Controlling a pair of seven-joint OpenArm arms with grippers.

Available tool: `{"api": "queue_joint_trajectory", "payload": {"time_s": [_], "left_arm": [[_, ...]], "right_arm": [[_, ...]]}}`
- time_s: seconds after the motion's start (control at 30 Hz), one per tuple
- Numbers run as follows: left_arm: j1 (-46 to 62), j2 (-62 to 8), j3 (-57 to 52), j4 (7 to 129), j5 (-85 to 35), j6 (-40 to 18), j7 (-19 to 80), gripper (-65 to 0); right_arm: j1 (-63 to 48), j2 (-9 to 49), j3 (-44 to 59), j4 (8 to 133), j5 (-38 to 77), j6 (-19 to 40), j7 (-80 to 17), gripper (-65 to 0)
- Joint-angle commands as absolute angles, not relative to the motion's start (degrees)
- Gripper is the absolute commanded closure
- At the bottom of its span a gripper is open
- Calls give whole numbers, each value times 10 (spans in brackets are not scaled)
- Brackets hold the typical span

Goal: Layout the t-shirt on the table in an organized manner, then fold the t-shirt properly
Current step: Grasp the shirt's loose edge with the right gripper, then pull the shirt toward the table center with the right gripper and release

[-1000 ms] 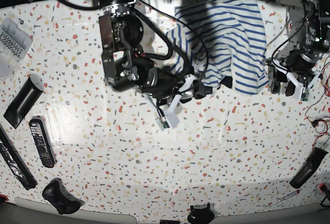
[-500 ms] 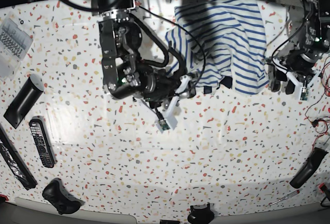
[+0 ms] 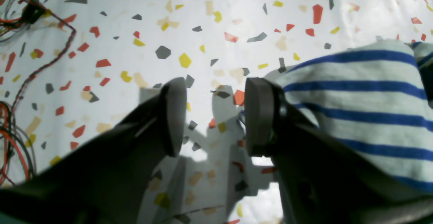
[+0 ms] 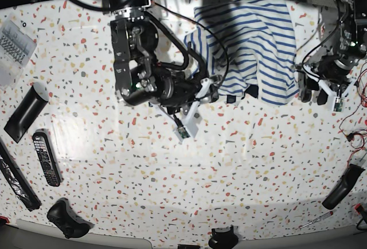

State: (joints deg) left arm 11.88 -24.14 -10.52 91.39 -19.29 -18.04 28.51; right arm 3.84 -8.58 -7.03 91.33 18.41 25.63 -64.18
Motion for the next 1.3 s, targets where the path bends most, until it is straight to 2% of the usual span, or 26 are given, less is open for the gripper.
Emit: {"api": "queue_joint_trajectory", "payload": {"time_s": [0.0,0.07,0.13,0.17,0.27,0.43,0.57,0.73,0.87,0.9,0.97,1.0,1.1,1.27], "left_arm": [[114,-249,-109,925,-196,-178,274,-256],[114,-249,-109,925,-196,-178,273,-256],[114,-249,-109,925,-196,-178,274,-256],[114,-249,-109,925,-196,-178,274,-256],[114,-249,-109,925,-196,-178,275,-256],[114,-249,-109,925,-196,-178,274,-256],[114,-249,-109,925,-196,-178,274,-256],[114,-249,-109,925,-196,-178,270,-256],[114,-249,-109,925,-196,-178,265,-256],[114,-249,-109,925,-196,-178,258,-256],[114,-249,-109,925,-196,-178,248,-256],[114,-249,-109,925,-196,-178,240,-255],[114,-249,-109,925,-196,-178,227,-231],[114,-249,-109,925,-196,-178,226,-125]], "right_arm": [[45,-90,-71,922,195,255,-633,-233],[39,-90,-71,922,198,255,-632,-148],[37,-90,-71,922,197,255,-630,-30],[38,-90,-71,922,194,255,-628,0],[51,-90,-71,927,161,266,-611,0],[90,-90,-71,954,41,265,-564,0],[114,-90,-71,954,-1,265,-515,0],[139,-87,-72,947,-34,255,-507,0],[146,-48,-71,934,-35,255,-501,0],[149,-38,-71,933,-35,255,-501,-16],[157,-20,-71,932,-35,255,-501,-144],[163,-13,-70,932,-35,254,-501,-183],[180,-3,-60,932,-25,252,-505,-192],[192,-3,-30,932,29,252,-503,-191]]}}
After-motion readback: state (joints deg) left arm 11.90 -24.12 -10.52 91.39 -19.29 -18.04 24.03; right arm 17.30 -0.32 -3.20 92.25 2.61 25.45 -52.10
